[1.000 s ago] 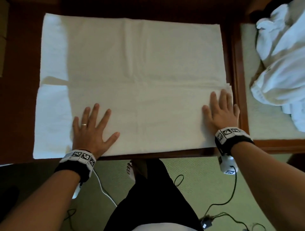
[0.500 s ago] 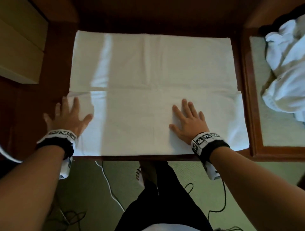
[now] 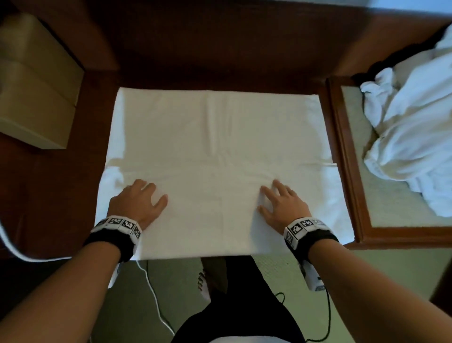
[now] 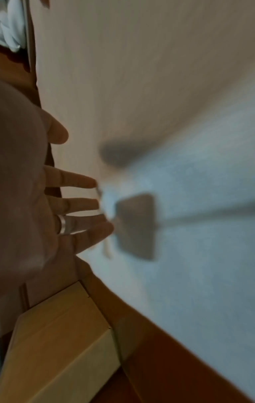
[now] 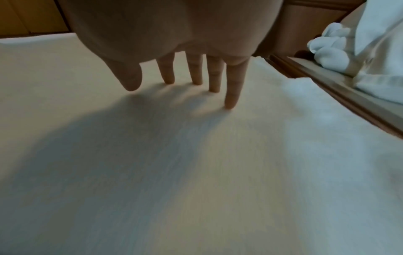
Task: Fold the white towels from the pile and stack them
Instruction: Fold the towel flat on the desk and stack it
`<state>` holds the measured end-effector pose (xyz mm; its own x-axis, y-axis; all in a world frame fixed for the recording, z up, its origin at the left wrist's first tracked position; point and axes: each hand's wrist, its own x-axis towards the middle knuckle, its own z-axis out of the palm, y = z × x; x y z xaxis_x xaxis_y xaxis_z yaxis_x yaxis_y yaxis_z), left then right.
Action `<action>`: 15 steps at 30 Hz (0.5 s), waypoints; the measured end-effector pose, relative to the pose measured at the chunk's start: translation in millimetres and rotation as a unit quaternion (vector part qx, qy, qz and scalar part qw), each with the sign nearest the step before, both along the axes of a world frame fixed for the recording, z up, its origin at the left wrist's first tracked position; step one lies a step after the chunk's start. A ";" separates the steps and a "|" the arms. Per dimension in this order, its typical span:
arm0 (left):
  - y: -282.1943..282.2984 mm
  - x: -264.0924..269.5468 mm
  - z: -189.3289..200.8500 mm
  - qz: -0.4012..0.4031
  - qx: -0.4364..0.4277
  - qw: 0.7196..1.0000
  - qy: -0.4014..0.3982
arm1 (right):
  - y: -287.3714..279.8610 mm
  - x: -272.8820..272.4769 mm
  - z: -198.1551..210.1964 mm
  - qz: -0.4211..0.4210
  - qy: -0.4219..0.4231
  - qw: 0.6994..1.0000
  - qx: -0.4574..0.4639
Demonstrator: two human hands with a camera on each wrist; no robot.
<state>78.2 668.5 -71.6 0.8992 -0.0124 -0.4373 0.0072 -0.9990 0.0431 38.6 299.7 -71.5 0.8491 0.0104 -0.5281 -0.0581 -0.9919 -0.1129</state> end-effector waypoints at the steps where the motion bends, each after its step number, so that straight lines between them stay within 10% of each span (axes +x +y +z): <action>1: -2.8 14.6 6.2 -0.007 0.014 1.000 0.008 | -1.5 12.5 5.0 -0.001 -0.020 1.000 -0.005; 15: -32.4 247.9 -2.1 0.002 -0.005 1.000 -0.011 | -78.9 257.9 -9.4 -0.030 -0.100 0.994 -0.003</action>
<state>326.1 636.1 -73.7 0.9089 -0.0125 -0.4168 0.0105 -0.9985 0.0528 296.5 220.7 -81.0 0.9365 -0.0454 -0.3476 -0.0932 -0.9881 -0.1221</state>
